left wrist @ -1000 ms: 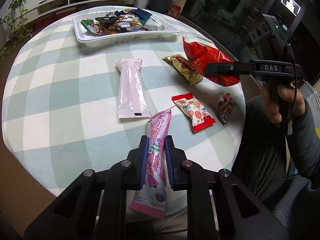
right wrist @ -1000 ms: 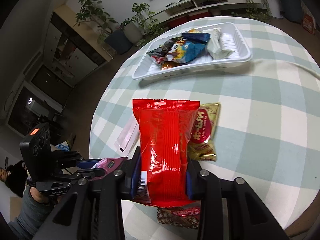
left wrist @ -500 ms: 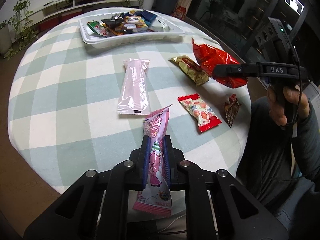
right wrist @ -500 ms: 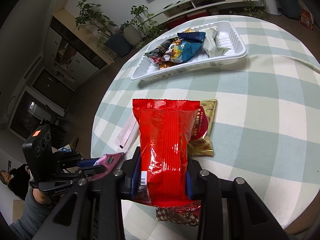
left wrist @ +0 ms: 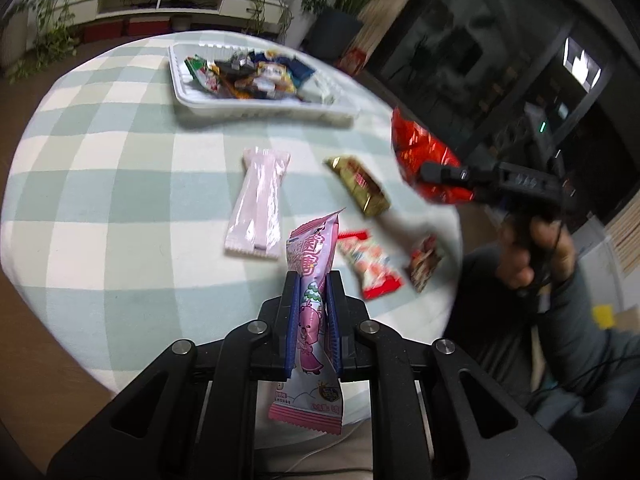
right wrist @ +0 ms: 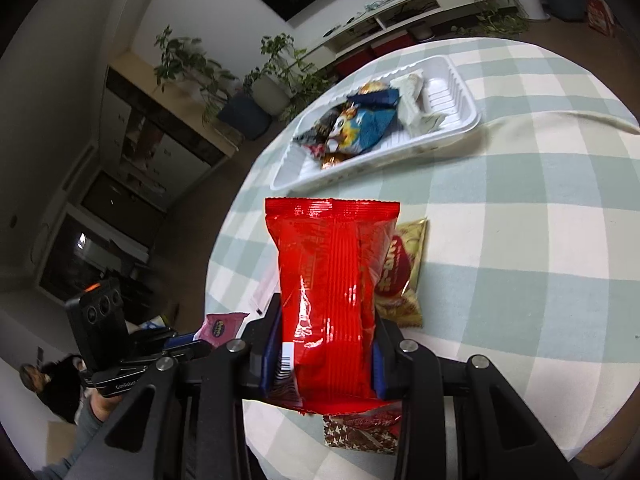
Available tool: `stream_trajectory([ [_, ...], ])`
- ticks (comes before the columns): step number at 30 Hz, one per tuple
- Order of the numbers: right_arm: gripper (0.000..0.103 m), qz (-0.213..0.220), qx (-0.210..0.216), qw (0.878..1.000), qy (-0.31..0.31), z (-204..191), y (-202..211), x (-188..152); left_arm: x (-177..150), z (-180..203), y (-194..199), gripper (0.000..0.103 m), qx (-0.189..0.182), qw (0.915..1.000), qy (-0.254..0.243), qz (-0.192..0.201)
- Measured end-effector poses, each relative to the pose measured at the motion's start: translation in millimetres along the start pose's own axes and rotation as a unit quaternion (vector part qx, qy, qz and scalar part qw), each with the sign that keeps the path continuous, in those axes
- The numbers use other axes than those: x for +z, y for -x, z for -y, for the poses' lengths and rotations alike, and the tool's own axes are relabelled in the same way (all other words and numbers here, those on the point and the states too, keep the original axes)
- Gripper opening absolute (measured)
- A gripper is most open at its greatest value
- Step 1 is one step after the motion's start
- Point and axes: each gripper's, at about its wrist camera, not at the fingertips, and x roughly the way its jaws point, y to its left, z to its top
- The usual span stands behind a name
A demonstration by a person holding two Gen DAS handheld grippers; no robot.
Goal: Organize snacks
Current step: 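Lift and carry the pink bag and red bag into the tray with both tools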
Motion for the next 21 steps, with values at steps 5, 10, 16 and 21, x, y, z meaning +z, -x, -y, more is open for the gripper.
stream_trajectory([
  [5, 0.038, 0.025, 0.012, 0.999, -0.022, 11, 18, 18, 25, -6, 15, 0.011, -0.036, 0.9983, 0.025, 0.039],
  [10, 0.038, 0.058, 0.028, 0.997, -0.041, 19, 43, 50, 65, -16, 30, 0.011, -0.073, 0.9917, 0.057, 0.089],
  [16, 0.038, 0.107, 0.044, 0.992, -0.049, 22, 70, 98, 127, -32, 35, 0.011, -0.116, 0.9784, 0.095, 0.142],
  [21, 0.038, 0.134, 0.069, 0.987, -0.053, 23, 70, 141, 177, -54, 25, 0.011, -0.163, 0.9628, 0.136, 0.167],
])
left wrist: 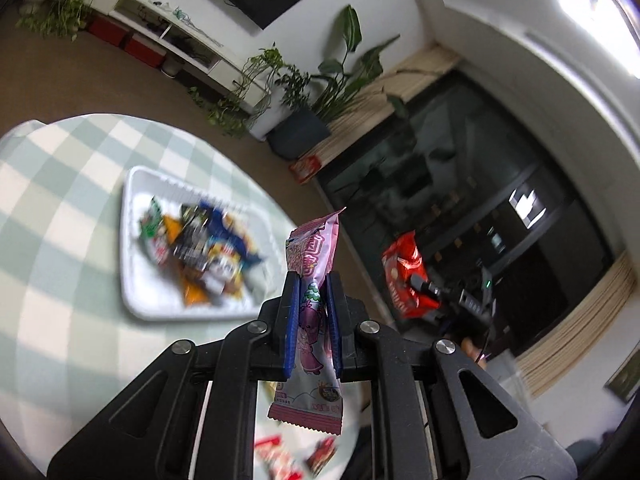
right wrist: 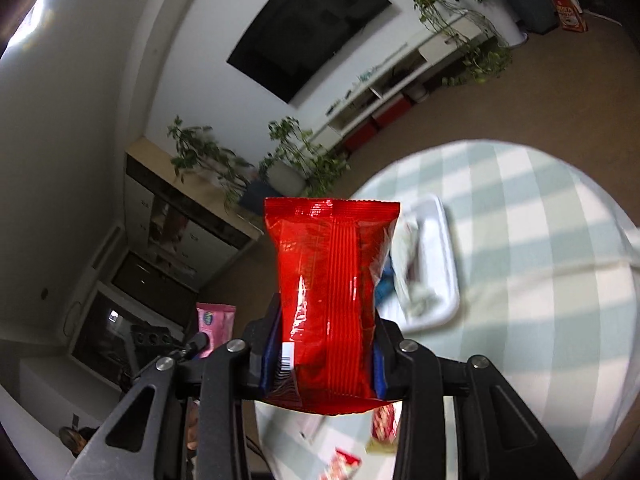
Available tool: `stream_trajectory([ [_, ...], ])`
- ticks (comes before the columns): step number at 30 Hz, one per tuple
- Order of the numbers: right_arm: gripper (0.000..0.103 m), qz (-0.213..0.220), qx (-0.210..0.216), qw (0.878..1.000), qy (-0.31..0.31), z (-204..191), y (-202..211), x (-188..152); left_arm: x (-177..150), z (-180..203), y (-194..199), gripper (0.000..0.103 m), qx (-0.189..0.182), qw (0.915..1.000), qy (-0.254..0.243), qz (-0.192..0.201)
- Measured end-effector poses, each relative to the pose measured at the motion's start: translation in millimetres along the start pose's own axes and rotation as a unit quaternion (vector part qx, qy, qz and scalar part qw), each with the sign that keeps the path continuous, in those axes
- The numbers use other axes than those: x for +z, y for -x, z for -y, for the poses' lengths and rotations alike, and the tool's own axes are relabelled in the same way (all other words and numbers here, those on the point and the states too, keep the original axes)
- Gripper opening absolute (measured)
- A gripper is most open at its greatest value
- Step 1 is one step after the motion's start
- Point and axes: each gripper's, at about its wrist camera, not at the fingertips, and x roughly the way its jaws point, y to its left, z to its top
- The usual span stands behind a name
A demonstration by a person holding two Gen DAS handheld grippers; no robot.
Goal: Organize snacks
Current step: 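Lift and carry the pink bag and red bag into the tray with both tools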
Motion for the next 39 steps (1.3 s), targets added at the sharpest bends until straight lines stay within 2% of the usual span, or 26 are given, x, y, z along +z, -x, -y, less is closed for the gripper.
stream_trajectory([
  [6, 0.038, -0.008, 0.027, 1.000, -0.012, 7, -50, 20, 36, -36, -36, 0.011, -0.032, 0.9982, 0.049, 0.008],
  [9, 0.038, -0.026, 0.033, 0.999, -0.025, 17, -88, 20, 41, -64, -53, 0.011, -0.051, 0.9954, 0.080, 0.014],
  [13, 0.038, -0.049, 0.035, 0.997, -0.042, 34, -133, 17, 44, -97, -77, 0.011, -0.054, 0.9934, 0.100, 0.012],
  [15, 0.038, -0.056, 0.024, 0.997, -0.042, 41, -149, 17, 43, -110, -85, 0.011, -0.058, 0.9925, 0.107, 0.012],
  [18, 0.038, -0.061, -0.013, 0.998, -0.018, 45, -165, 15, 44, -124, -95, 0.011, -0.061, 0.9914, 0.114, 0.015],
  [23, 0.038, -0.065, -0.055, 0.996, -0.002, 53, -176, 10, 45, -144, -108, 0.011, -0.070, 0.9889, 0.129, 0.023],
  [27, 0.038, -0.069, -0.070, 0.995, 0.001, 59, -183, 7, 40, -158, -120, 0.011, -0.066, 0.9876, 0.141, 0.018],
  [34, 0.041, -0.084, -0.106, 0.990, 0.050, 48, -195, -1, 34, -171, -125, 0.013, -0.054, 0.9873, 0.147, 0.024],
  [37, 0.042, -0.084, -0.120, 0.987, 0.067, 43, -195, -4, 32, -166, -121, 0.017, -0.048, 0.9887, 0.141, 0.020],
  [39, 0.042, -0.084, -0.129, 0.985, 0.078, 40, -195, -5, 32, -158, -123, 0.025, -0.043, 0.9902, 0.132, 0.017],
])
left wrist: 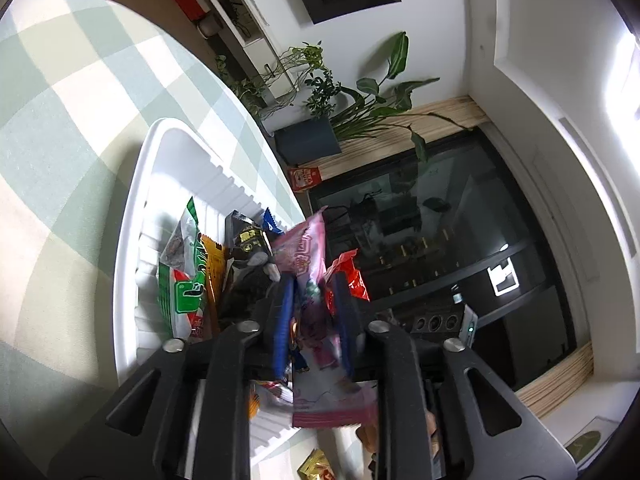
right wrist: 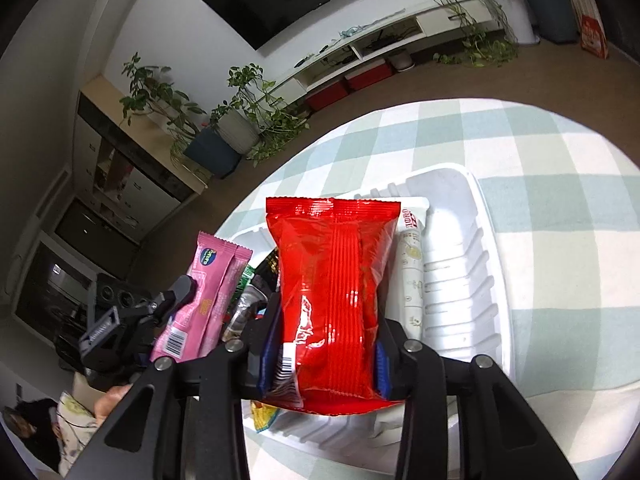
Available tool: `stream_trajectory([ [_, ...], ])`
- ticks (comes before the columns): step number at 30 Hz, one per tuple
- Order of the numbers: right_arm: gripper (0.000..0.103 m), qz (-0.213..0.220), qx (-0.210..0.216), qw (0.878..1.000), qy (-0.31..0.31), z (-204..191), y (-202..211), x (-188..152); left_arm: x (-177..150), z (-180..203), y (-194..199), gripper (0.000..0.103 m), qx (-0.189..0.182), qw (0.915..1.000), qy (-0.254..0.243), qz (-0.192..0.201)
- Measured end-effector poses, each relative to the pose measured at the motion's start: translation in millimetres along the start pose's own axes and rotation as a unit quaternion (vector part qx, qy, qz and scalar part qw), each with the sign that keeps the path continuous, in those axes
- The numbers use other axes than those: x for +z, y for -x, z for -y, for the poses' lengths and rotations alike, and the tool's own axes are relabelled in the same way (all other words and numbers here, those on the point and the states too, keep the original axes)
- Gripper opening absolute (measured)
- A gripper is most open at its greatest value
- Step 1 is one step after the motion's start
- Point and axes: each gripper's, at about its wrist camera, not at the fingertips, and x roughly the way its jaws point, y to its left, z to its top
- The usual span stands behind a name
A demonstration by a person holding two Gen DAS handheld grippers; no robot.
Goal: Organize snacks
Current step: 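Lift and carry the pink bag and red bag into the tray with both tools, then open both tools to release the bags in the tray and withdraw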
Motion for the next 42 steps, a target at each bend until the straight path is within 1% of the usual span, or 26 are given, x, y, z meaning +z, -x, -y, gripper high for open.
stream_trajectory([
  [1, 0.042, 0.000, -0.005, 1.000, 0.006, -1, 0, 0, 0, 2, 0, 0.030, 0.000, 1.0000, -0.005, -0.001],
  [2, 0.042, 0.001, -0.010, 1.000, 0.012, -3, 0, 0, 0, 2, -1, 0.039, -0.001, 1.0000, -0.006, -0.002],
  [4, 0.043, 0.002, -0.021, 0.999, 0.029, -7, 0, -2, 0, 3, -2, 0.051, -0.010, 0.9999, -0.013, -0.001],
  [5, 0.045, 0.002, -0.027, 0.999, 0.035, -9, 1, -2, 0, 4, -2, 0.056, -0.010, 0.9998, -0.016, -0.002],
  [7, 0.049, 0.006, -0.043, 0.998, 0.053, -13, 4, -4, -2, 9, -2, 0.062, -0.003, 0.9996, -0.028, -0.003],
  [8, 0.053, 0.008, -0.047, 0.997, 0.057, -15, 4, -5, -2, 11, -2, 0.065, -0.001, 0.9994, -0.035, -0.006],
  [9, 0.058, 0.009, -0.048, 0.997, 0.059, -16, 4, -5, -3, 12, -3, 0.065, 0.000, 0.9993, -0.037, -0.007],
  [11, 0.061, 0.010, -0.044, 0.997, 0.058, -14, 6, -6, -5, 15, -4, 0.069, 0.000, 0.9992, -0.039, -0.010],
  [15, 0.062, 0.012, -0.037, 0.997, 0.060, -13, 9, -6, -9, 18, -5, 0.073, 0.002, 0.9990, -0.043, -0.014],
  [16, 0.063, 0.013, -0.035, 0.998, 0.059, -13, 10, -6, -10, 19, -4, 0.076, 0.001, 0.9990, -0.043, -0.014],
  [18, 0.068, 0.021, -0.025, 0.998, 0.056, -13, 13, -5, -12, 23, -3, 0.078, -0.003, 0.9988, -0.046, -0.014],
  [23, 0.069, 0.050, -0.011, 0.997, 0.064, -17, 24, -2, -16, 31, 3, 0.079, -0.007, 0.9984, -0.056, -0.009],
  [24, 0.071, 0.054, -0.012, 0.996, 0.064, -17, 25, -2, -17, 33, 3, 0.080, -0.008, 0.9983, -0.057, -0.008],
  [25, 0.071, 0.056, -0.015, 0.996, 0.062, -16, 26, -1, -16, 34, -1, 0.086, -0.008, 0.9983, -0.058, -0.008],
  [26, 0.072, 0.057, -0.018, 0.996, 0.059, -14, 26, -1, -17, 35, -1, 0.089, -0.005, 0.9982, -0.060, -0.009],
  [28, 0.072, 0.059, -0.017, 0.997, 0.048, -8, 28, 1, -18, 36, 0, 0.089, -0.002, 0.9982, -0.060, -0.007],
  [31, 0.072, 0.063, -0.014, 0.997, 0.034, -2, 31, 3, -19, 36, 0, 0.089, 0.007, 0.9981, -0.061, -0.005],
  [34, 0.072, 0.063, -0.017, 0.998, 0.026, 3, 31, 4, -20, 36, 2, 0.092, 0.016, 0.9979, -0.063, -0.002],
  [38, 0.072, 0.069, -0.020, 0.997, 0.011, 11, 32, 5, -23, 34, 6, 0.093, 0.032, 0.9972, -0.067, 0.004],
  [39, 0.072, 0.075, -0.018, 0.997, 0.006, 14, 35, 6, -24, 37, 8, 0.093, 0.041, 0.9965, -0.073, 0.006],
  [41, 0.072, 0.085, -0.009, 0.996, 0.000, 17, 39, 8, -26, 43, 10, 0.098, 0.059, 0.9941, -0.091, 0.009],
  [42, 0.072, 0.088, -0.005, 0.996, -0.001, 18, 41, 8, -29, 48, 12, 0.099, 0.070, 0.9921, -0.104, 0.010],
])
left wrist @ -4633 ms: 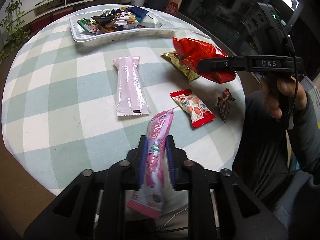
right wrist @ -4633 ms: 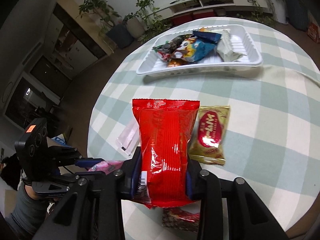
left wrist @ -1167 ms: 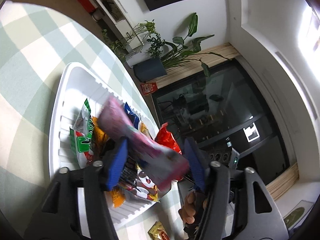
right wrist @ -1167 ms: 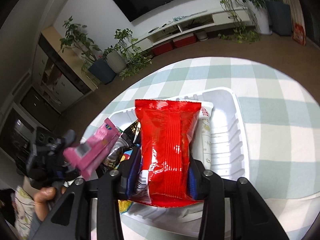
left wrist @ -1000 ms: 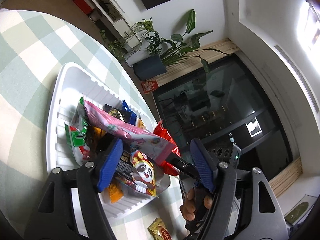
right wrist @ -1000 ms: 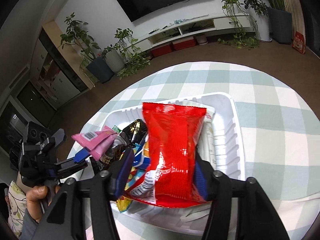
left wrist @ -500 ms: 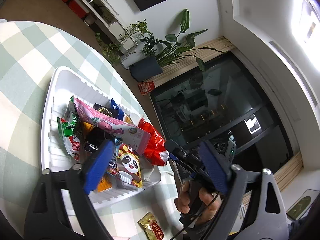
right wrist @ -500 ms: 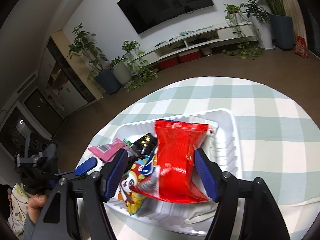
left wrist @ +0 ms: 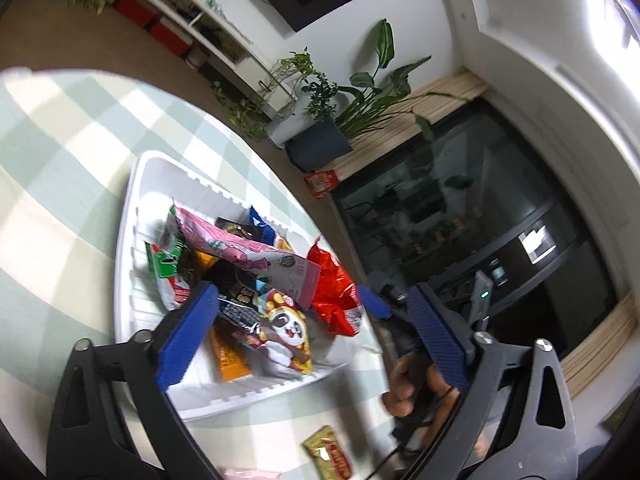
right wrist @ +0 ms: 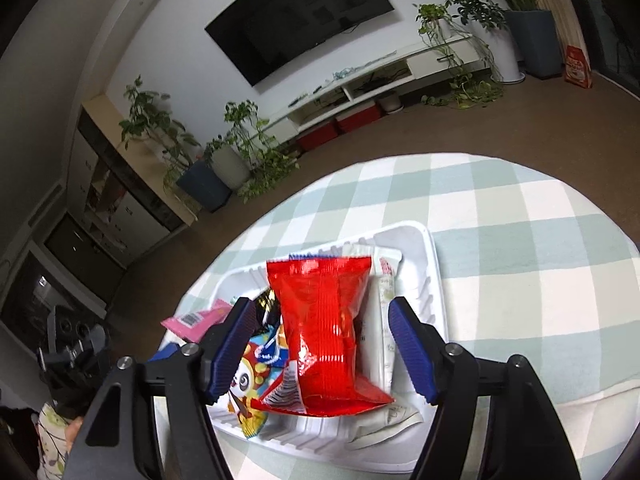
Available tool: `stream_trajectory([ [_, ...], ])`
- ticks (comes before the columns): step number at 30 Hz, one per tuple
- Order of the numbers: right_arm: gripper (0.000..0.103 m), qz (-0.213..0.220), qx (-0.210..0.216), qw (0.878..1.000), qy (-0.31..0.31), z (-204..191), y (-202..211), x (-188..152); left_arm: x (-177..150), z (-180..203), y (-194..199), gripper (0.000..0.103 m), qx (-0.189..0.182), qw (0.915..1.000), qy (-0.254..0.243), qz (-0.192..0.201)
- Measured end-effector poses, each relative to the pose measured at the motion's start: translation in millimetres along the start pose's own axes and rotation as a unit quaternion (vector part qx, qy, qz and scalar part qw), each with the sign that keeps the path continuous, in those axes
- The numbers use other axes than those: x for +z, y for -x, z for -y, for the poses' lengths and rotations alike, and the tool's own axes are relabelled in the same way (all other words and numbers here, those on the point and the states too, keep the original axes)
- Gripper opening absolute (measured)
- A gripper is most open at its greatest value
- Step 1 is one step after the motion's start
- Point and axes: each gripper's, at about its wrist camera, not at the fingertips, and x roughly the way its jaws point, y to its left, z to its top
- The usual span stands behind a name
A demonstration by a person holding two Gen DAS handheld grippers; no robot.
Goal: Organize snacks
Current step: 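Open both tools to release the bags in the tray and withdraw, then move both tools toward the pink long packet and gold packet on the table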
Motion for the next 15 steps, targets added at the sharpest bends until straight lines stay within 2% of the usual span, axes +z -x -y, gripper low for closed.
stream_trajectory([
  [3, 0.076, 0.013, 0.009, 1.000, 0.004, -1, 8, 2, -9, 18, 5, 0.100, 0.033, 0.9982, -0.049, -0.009],
  [9, 0.084, 0.030, 0.030, 0.999, 0.023, -11, 25, 2, -47, 39, 16, 0.100, 0.094, 0.9893, -0.108, -0.026],
  [11, 0.088, 0.033, 0.035, 0.999, 0.026, -16, 34, 2, -59, 44, 23, 0.100, 0.107, 0.9867, -0.120, -0.022],
  [15, 0.094, 0.037, 0.038, 0.998, 0.039, -29, 57, 2, -76, 45, 39, 0.100, 0.129, 0.9855, -0.108, -0.019],
])
